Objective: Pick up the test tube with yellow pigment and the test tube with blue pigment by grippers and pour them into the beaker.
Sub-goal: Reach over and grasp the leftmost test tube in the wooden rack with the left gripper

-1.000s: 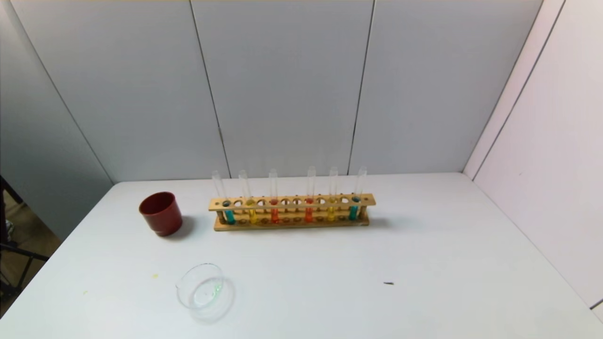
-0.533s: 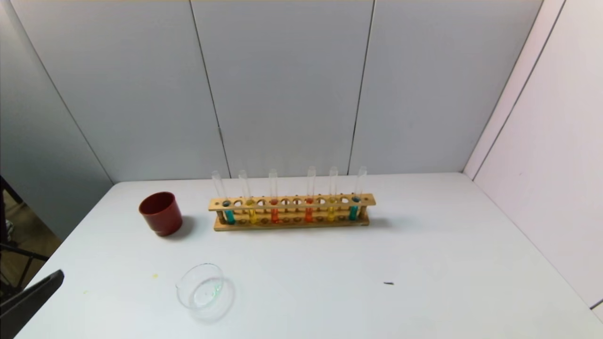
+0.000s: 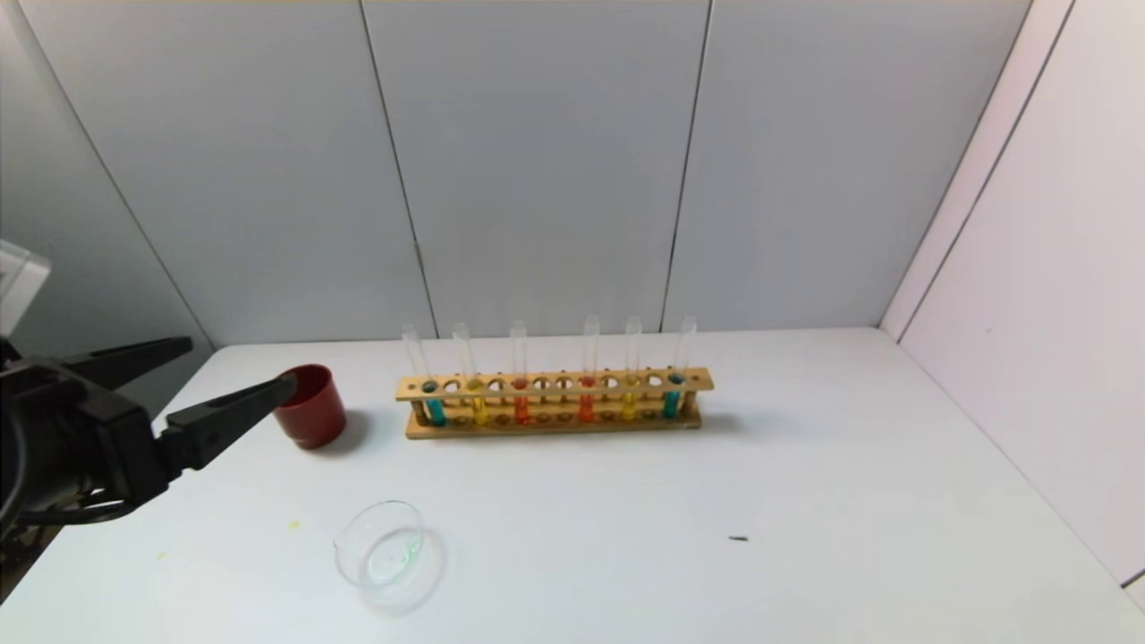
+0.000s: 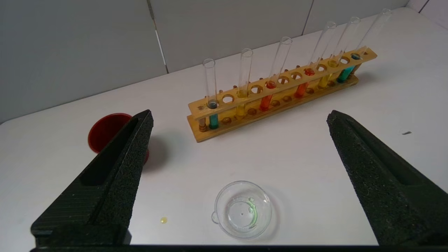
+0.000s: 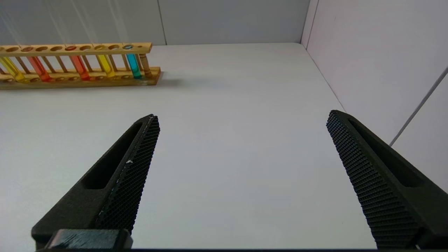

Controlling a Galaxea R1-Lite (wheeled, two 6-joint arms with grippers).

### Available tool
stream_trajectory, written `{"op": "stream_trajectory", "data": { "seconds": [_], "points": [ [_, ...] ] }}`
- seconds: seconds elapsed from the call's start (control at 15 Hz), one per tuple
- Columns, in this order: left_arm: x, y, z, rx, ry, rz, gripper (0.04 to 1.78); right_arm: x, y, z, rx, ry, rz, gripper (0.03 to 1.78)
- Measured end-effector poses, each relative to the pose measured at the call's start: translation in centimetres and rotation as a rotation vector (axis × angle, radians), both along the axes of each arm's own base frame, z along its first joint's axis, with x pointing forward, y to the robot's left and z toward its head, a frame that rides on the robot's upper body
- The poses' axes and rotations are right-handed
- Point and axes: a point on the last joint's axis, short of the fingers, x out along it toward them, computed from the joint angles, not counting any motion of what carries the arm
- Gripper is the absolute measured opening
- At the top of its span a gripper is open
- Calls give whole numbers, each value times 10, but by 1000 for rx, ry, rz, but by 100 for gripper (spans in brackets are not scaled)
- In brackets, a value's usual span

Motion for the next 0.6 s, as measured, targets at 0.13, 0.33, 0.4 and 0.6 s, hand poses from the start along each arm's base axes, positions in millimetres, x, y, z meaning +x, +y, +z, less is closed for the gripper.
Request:
{"op": "stream_trajectory", "data": {
  "seconds": [0.13,0.33,0.4,0.6],
  "points": [
    [28,-7,-8,8,32,-6,175,0,0,0,0,0,0,174],
    [72,-16,-26,22,50,31,175,0,0,0,0,0,0,174],
    [85,-18,-32,26,51,47,175,0,0,0,0,0,0,174],
    [118,-24,-49,30,42,80,175,0,0,0,0,0,0,174]
  ]
}}
